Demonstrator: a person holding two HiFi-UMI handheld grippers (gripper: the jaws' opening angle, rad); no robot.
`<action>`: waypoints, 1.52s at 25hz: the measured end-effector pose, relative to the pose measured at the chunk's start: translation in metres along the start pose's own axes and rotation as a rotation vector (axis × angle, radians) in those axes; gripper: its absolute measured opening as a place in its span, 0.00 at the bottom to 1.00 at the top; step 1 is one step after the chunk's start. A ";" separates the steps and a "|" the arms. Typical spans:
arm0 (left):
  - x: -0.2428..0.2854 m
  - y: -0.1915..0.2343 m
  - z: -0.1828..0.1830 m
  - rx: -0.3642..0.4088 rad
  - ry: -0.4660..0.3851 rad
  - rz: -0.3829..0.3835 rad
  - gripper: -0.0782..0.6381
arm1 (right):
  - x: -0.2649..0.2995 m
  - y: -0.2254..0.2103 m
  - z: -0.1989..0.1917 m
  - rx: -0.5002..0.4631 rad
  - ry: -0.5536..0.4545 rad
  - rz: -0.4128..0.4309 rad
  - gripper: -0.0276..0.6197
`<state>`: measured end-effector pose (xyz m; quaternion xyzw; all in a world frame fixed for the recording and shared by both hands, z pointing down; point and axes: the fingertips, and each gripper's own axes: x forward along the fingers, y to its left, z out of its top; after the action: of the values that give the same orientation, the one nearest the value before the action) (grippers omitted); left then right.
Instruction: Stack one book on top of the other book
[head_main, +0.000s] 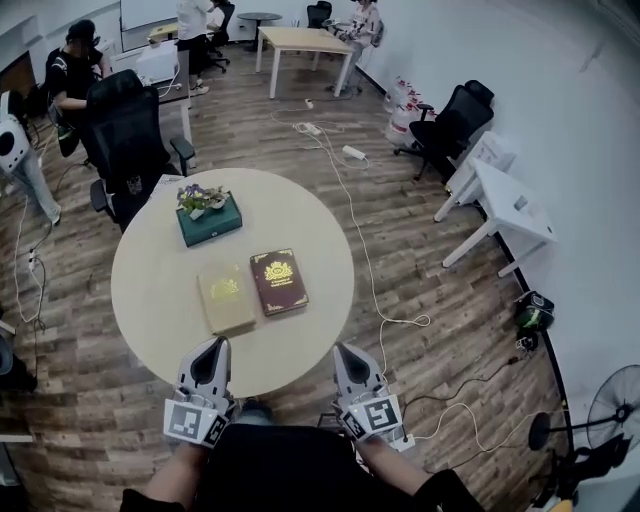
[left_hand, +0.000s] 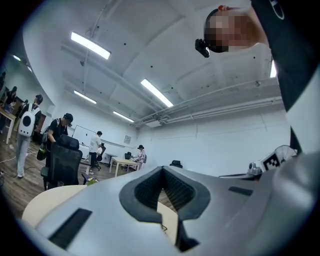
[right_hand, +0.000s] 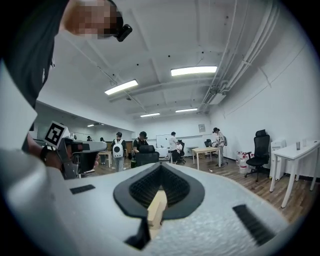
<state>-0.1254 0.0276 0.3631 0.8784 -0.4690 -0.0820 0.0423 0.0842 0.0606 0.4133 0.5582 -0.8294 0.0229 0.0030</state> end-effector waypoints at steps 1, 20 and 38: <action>0.013 0.013 0.001 -0.007 0.001 -0.004 0.12 | 0.018 -0.002 0.001 -0.001 0.004 -0.006 0.05; 0.133 0.083 -0.033 -0.049 0.066 0.001 0.12 | 0.167 -0.061 -0.012 0.001 0.056 0.014 0.05; 0.172 0.057 -0.089 -0.219 0.206 -0.079 0.23 | 0.187 -0.090 -0.041 0.119 0.121 0.153 0.22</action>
<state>-0.0618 -0.1467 0.4410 0.8900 -0.4157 -0.0438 0.1823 0.0961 -0.1442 0.4626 0.4900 -0.8651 0.1059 0.0183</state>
